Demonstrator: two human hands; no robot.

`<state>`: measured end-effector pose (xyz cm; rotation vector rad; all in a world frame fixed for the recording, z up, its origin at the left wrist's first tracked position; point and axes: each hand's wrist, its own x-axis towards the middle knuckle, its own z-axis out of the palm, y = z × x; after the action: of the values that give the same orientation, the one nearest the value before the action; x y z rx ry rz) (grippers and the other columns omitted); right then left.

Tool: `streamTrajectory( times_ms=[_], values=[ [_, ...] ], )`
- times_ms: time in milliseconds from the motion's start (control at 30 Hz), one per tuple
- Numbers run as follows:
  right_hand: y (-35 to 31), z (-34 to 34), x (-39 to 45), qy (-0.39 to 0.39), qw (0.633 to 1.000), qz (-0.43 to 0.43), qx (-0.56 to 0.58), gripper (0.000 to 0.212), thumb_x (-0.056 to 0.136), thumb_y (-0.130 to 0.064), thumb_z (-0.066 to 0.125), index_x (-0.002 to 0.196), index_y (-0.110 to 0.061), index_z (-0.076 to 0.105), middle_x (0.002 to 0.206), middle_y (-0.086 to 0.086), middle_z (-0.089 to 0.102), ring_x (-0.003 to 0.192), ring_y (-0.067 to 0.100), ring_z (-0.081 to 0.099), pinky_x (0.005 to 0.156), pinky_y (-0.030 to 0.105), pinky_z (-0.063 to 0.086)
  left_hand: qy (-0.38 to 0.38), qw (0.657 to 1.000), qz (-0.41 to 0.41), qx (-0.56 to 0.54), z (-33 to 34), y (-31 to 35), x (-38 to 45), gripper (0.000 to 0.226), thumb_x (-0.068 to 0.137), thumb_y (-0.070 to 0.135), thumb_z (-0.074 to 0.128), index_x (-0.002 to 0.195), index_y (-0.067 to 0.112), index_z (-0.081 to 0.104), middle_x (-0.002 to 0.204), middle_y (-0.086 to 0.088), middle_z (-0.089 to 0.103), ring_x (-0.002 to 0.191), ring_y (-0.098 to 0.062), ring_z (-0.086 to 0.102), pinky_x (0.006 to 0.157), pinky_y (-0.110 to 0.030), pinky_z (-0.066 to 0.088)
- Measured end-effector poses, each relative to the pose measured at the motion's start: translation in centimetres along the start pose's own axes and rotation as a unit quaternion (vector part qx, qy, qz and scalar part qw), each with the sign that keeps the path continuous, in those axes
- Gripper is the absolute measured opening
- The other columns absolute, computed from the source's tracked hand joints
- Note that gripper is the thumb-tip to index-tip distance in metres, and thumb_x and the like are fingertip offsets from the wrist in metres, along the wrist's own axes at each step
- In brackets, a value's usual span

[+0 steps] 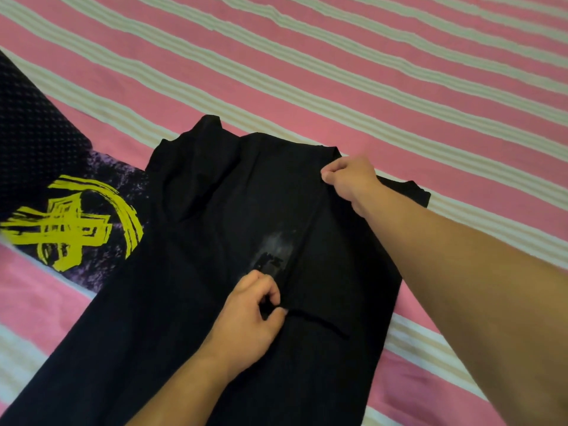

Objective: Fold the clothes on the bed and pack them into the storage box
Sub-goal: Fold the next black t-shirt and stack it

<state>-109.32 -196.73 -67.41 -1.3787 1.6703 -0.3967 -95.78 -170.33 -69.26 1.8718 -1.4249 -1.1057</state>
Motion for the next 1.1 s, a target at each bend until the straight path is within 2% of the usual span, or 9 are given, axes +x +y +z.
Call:
streamTrajectory(
  times_ms=[167,267,400,667,800,867,933,1000,1100],
  values=[
    [2.2,-0.4,-5.5,0.146,0.939,-0.23,-0.211,0.033,0.1,-0.031,0.056,0.13,-0.019,0.061,0.129,0.0,0.055,0.124,0.018,0.048,0.106,0.037,0.043,0.048,0.997,-0.007,0.064,0.6,1.9,-0.8,0.013,0.09,0.022,0.061,0.092,0.032,0.053,0.111,0.018,0.044,0.084,-0.007,0.054,0.077,-0.036,0.054],
    [7.0,-0.8,-11.7,0.148,0.862,-0.366,-0.317,0.047,0.103,-0.035,0.046,0.146,-0.016,0.048,0.152,0.007,0.041,0.144,0.026,0.032,0.119,0.043,0.028,0.093,0.937,0.159,0.296,2.3,3.9,-0.4,0.029,0.092,0.036,0.055,0.116,0.023,0.063,0.137,0.001,0.05,0.127,-0.021,0.049,0.101,-0.04,0.047],
    [13.0,-2.4,-11.1,0.037,0.844,-0.241,-0.478,0.067,0.101,-0.061,0.013,0.16,-0.028,0.012,0.168,0.003,0.007,0.155,0.028,0.0,0.124,0.052,0.01,-0.054,0.878,0.189,0.436,4.6,2.4,1.5,0.066,0.102,0.058,0.021,0.161,0.028,0.016,0.17,-0.008,0.007,0.157,-0.028,-0.003,0.126,-0.047,0.01],
    [13.7,-4.4,-9.4,0.005,0.845,-0.139,-0.517,0.072,0.095,-0.07,-0.003,0.158,-0.036,-0.012,0.167,0.001,-0.015,0.152,0.028,-0.019,0.124,0.052,-0.003,-0.177,0.855,0.064,0.483,3.0,4.8,0.5,0.07,0.096,0.075,0.005,0.152,0.045,-0.025,0.157,-0.017,-0.039,0.145,-0.032,-0.039,0.124,-0.05,-0.01],
    [9.4,-3.7,-10.9,0.014,0.846,-0.058,-0.53,0.074,0.1,-0.062,0.014,0.161,-0.022,0.0,0.167,0.014,-0.011,0.152,0.037,-0.013,0.123,0.054,-0.001,-0.186,0.888,0.069,0.414,-2.5,4.4,-4.0,0.067,0.099,0.07,0.014,0.16,0.043,0.007,0.165,-0.005,-0.019,0.152,-0.025,-0.026,0.126,-0.045,-0.009],
    [5.0,-2.0,-11.8,0.034,0.853,-0.127,-0.505,0.07,0.102,-0.052,0.032,0.159,-0.013,0.019,0.166,0.018,0.007,0.153,0.039,0.002,0.124,0.051,0.007,-0.042,0.921,0.062,0.383,-6.6,2.6,-6.9,0.058,0.099,0.059,0.031,0.151,0.036,0.042,0.166,-0.005,0.022,0.155,-0.031,0.014,0.124,-0.043,0.017],
    [-0.4,0.9,-12.2,0.005,0.852,-0.22,-0.476,0.062,0.101,-0.045,0.044,0.153,-0.011,0.036,0.16,0.016,0.029,0.147,0.037,0.023,0.121,0.048,0.023,0.112,0.927,-0.003,0.358,-10.9,-1.3,-9.8,0.054,0.092,0.052,0.042,0.131,0.021,0.064,0.136,-0.009,0.055,0.125,-0.034,0.053,0.103,-0.047,0.045],
    [-5.7,4.9,-11.8,-0.03,0.855,-0.29,-0.43,0.05,0.101,-0.039,0.047,0.143,-0.012,0.051,0.147,0.012,0.045,0.133,0.033,0.039,0.111,0.044,0.038,0.151,0.924,-0.104,0.335,-14.0,-5.7,-12.0,0.056,0.088,0.054,0.045,0.119,0.013,0.066,0.112,-0.008,0.057,0.097,-0.033,0.058,0.079,-0.049,0.053],
    [-13.3,11.7,-10.5,-0.066,0.876,-0.329,-0.346,0.039,0.102,-0.032,0.049,0.134,-0.012,0.059,0.133,0.01,0.05,0.118,0.03,0.05,0.1,0.039,0.044,0.09,0.944,-0.138,0.286,-15.2,-11.2,-13.3,0.056,0.081,0.069,0.048,0.112,0.024,0.059,0.104,0.004,0.05,0.089,-0.026,0.056,0.073,-0.044,0.052]
  ],
)
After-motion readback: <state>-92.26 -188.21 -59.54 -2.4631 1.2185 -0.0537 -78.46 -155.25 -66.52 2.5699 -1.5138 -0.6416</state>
